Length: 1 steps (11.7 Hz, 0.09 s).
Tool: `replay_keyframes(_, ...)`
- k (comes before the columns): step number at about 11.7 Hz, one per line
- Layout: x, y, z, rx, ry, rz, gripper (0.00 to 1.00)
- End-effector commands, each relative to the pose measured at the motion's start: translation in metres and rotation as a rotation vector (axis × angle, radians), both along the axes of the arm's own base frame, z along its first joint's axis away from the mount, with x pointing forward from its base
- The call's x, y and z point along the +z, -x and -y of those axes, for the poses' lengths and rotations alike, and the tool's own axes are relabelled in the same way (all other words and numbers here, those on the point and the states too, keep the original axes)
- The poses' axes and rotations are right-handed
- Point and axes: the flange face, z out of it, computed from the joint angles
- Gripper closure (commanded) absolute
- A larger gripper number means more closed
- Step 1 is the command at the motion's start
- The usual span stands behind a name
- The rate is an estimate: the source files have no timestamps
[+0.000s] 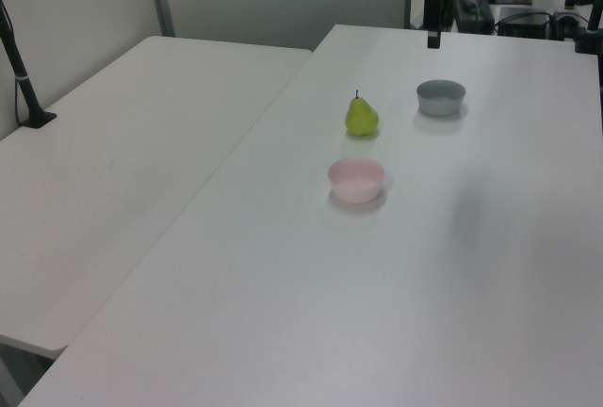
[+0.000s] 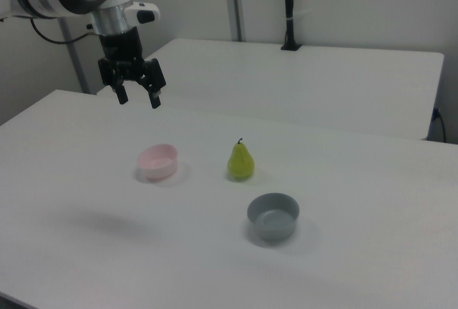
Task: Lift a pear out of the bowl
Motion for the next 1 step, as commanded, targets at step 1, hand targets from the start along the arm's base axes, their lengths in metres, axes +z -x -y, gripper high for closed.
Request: replay_keyframes(1,0.0044,0.01,0.0007,0.021,-0.025,-0.018,0.0)
